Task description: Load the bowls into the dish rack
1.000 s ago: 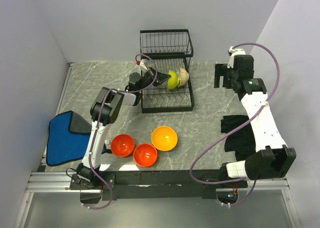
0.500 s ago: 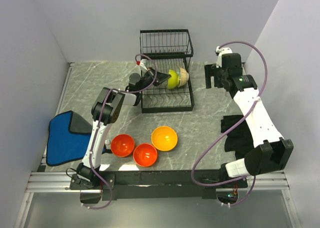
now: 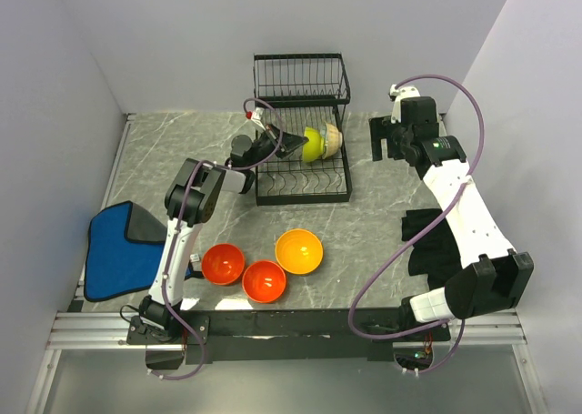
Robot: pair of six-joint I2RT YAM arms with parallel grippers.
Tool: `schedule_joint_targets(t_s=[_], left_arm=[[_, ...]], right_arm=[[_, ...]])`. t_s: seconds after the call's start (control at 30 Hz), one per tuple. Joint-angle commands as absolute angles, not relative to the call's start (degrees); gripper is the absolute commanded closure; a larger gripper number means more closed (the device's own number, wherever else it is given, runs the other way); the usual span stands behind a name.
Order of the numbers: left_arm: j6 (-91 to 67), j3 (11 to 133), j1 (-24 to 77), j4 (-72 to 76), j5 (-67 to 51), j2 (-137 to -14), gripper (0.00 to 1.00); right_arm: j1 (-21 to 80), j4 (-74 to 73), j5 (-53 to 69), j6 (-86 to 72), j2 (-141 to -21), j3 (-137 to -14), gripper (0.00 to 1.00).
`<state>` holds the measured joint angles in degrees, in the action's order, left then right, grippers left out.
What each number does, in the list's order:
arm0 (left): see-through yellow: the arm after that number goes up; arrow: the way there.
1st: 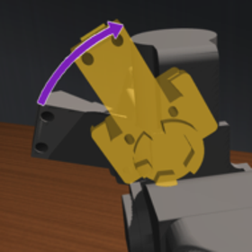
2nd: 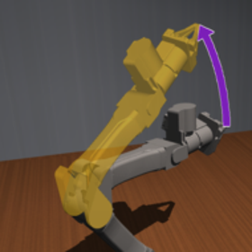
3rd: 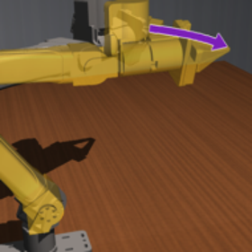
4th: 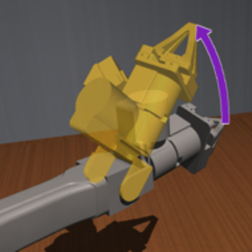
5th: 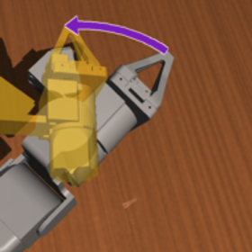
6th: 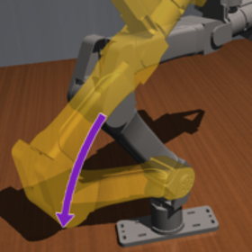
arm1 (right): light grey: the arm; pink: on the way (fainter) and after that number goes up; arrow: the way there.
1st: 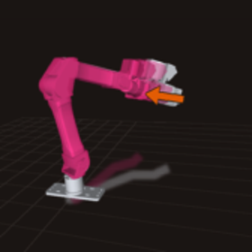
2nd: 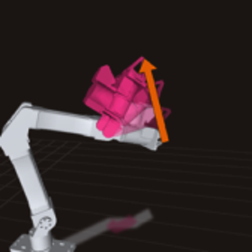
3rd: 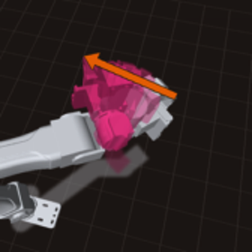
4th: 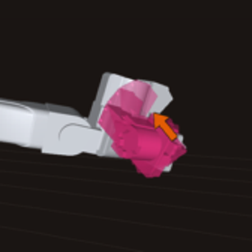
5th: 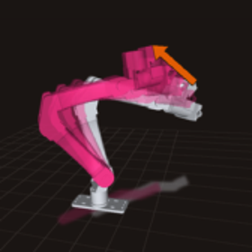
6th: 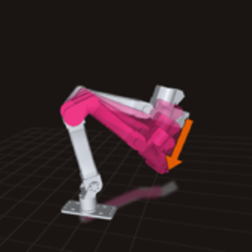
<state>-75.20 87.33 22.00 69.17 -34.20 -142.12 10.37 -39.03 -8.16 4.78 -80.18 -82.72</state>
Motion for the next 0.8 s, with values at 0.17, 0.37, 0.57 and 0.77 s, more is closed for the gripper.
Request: schedule_joint_targets(t_s=[0.17,0.37,0.57,0.77], left_arm=[[-71.6,86.1,20.7,66.6,-29.1,-141.9,0.86],[-69.9,83.5,20.6,67.7,-29.7,-138.3,0.85],[-67.9,82.6,20.6,65.8,-29.4,-137.5,0.7],[-65.3,83.5,20.8,65.8,-31.2,-137.7,0.61]], right_arm=[[10.8,-38.1,-8.7,4.7,-80.2,-84.6,0.0],[10.8,-37.3,-8.7,4.3,-79.8,-83.6,0.0],[11.3,-37.0,-8.4,4.1,-81.1,-85.3,0.0],[12.0,-36.8,-8.0,4.0,-83.0,-87.1,0.0]])
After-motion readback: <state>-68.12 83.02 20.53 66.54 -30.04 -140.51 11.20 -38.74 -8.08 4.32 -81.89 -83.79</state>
